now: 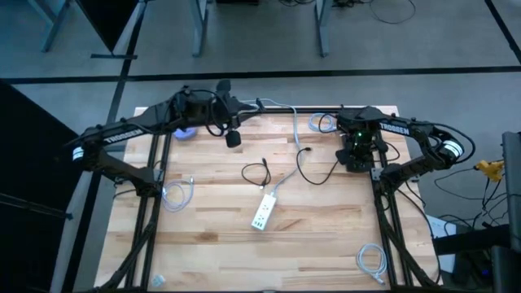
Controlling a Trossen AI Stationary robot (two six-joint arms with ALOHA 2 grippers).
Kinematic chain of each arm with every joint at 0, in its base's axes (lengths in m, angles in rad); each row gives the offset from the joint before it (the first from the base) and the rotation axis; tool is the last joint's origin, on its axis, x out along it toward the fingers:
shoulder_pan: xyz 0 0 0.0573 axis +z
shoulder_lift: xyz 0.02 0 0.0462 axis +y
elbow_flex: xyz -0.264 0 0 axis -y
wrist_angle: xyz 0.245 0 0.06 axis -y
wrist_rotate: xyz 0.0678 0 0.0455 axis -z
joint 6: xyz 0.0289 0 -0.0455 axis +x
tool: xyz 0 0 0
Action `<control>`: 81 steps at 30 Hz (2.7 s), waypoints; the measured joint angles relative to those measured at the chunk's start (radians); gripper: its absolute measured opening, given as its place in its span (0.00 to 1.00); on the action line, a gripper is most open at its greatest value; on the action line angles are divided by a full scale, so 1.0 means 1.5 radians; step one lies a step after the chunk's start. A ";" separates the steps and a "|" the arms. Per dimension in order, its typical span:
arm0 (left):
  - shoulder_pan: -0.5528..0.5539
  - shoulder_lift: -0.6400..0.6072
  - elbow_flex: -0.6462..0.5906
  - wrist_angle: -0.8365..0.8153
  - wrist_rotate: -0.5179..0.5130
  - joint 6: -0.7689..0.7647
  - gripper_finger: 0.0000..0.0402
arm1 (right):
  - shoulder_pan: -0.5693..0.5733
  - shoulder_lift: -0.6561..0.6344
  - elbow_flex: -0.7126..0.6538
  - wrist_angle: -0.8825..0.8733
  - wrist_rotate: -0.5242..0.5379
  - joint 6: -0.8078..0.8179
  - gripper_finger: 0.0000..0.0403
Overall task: Insert USB
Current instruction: Insert the right black charger cable into the black outlet extension, then insert the bottom blue charger cable into the black outlet extension
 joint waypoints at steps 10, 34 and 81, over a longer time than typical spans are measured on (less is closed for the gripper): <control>-0.003 -0.077 -0.171 0.099 -0.040 -0.113 0.16 | 0.010 0.000 0.000 -0.005 -0.016 0.001 0.00; -0.007 -0.135 -0.198 0.099 -0.086 -0.100 0.22 | 0.023 -0.026 -0.004 -0.009 -0.005 -0.032 0.30; -0.139 -0.231 -0.198 0.463 0.095 -0.461 0.14 | 0.460 -0.131 0.000 0.537 -0.017 0.057 0.44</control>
